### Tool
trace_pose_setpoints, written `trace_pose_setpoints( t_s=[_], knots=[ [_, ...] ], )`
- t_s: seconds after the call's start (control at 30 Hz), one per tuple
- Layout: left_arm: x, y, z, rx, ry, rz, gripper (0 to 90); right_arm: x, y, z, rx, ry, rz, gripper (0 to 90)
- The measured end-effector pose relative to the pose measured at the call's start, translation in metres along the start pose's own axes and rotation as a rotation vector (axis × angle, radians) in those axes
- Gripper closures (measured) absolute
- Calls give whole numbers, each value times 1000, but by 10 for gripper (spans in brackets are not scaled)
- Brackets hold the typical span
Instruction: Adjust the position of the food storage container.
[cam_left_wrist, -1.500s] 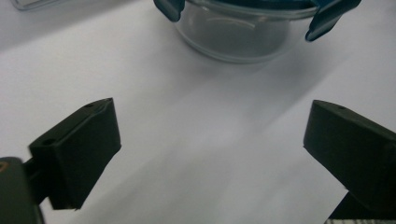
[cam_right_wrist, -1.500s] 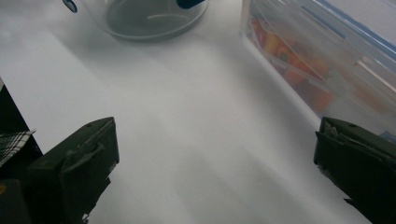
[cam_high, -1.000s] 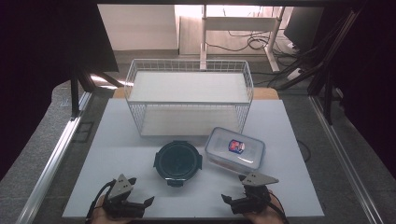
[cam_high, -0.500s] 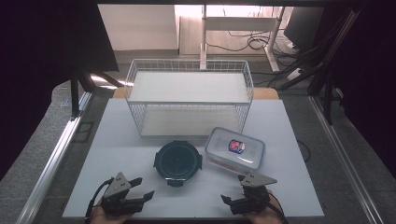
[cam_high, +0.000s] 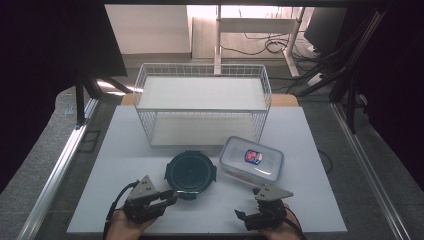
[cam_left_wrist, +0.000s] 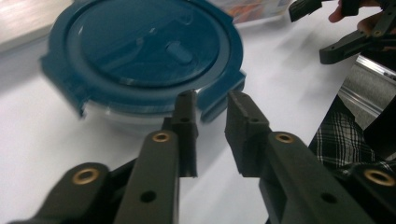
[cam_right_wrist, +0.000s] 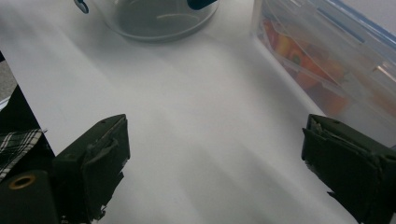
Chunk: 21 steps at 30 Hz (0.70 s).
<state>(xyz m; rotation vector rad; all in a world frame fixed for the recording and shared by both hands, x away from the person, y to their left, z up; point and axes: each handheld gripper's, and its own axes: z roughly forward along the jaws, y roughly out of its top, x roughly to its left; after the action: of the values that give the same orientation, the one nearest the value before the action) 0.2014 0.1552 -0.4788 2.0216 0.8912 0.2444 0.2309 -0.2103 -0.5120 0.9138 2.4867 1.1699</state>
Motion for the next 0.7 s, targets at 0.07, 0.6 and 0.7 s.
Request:
trace_pose_setpoints(
  t_s=[0.07,0.6,0.7],
  knots=[
    [0,8,5,3,-14,9,847,0,0,0,0,-4,-2,79],
    [-22,70,75,45,-34,109,900,-1,-1,1,9,3,-14,88],
    [-24,81,94,71,-17,96,900,0,-1,2,21,9,-14,90]
  ],
)
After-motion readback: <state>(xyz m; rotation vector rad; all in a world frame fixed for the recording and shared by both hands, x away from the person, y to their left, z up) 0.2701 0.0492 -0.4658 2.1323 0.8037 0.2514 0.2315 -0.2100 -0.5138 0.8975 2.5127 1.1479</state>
